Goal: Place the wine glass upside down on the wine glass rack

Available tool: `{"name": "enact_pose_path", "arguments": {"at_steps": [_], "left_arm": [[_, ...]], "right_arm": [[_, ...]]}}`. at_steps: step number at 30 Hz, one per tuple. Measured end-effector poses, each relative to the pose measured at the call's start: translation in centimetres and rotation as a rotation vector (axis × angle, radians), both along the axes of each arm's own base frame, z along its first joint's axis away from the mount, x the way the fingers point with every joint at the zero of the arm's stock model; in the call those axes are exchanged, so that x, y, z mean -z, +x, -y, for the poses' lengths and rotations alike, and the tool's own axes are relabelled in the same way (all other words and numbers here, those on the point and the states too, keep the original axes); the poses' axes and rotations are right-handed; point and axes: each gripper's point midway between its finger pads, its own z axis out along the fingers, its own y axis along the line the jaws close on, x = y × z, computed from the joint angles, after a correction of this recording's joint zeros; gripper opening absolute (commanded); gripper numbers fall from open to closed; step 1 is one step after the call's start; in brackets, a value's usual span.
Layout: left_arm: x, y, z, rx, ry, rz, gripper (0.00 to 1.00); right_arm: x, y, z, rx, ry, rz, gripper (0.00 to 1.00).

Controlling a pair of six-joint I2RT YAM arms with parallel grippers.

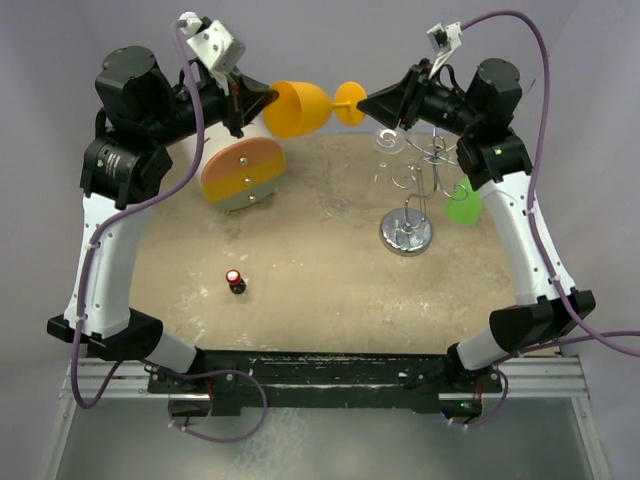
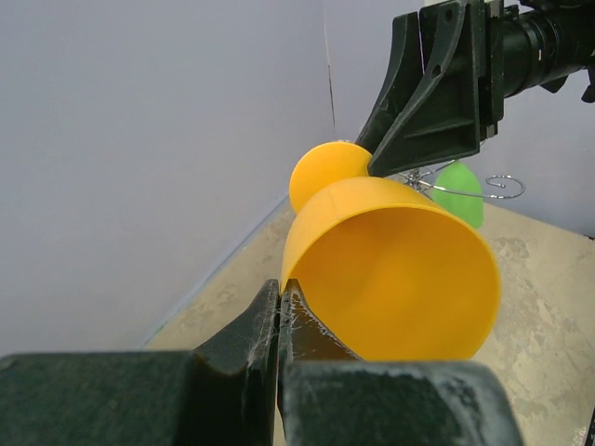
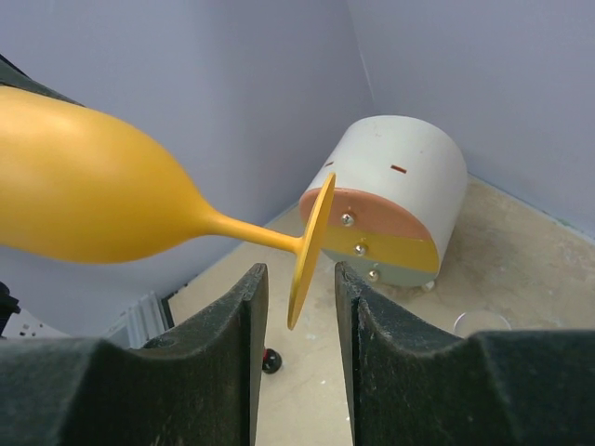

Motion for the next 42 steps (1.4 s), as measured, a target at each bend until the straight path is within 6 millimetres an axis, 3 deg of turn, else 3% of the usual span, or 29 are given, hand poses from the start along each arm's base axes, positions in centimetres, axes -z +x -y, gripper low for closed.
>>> {"name": "enact_pose_path", "arguments": {"at_steps": [12,21,25,28,29,37,42], "left_arm": [[-0.2,0.0,0.2,0.005,0.008,0.028,0.00],[0.2,0.0,0.7,0.019,0.028,0.034,0.00],[0.3,0.0,0.7,0.019,0.033,0.040,0.00],[0.3,0.0,0.8,0.020,0.036,0.041,0.00],[0.4,0.0,0.8,0.021,0.037,0.042,0.00],[1.8,0.3,1.1,0.025,0.065,0.024,0.37],[2.6,-0.2,0.6,0.018,0.091,0.026,0.62]], "right_arm": [[0.2,0.3,-0.3,0.020,0.028,-0.045,0.25],[0.8,0.7,-0.6,0.029,0.042,-0.080,0.23],[1.2,0.7,-0.7,0.027,0.044,-0.094,0.15],[1.2,0.7,-0.8,0.029,0.047,-0.098,0.00],[1.2,0.8,-0.7,0.031,0.046,-0.097,0.00],[1.7,1.6,-0.1,0.091,0.020,-0.099,0.00],[0.9,2.1,1.3,0.157,-0.021,-0.044,0.00]]}}
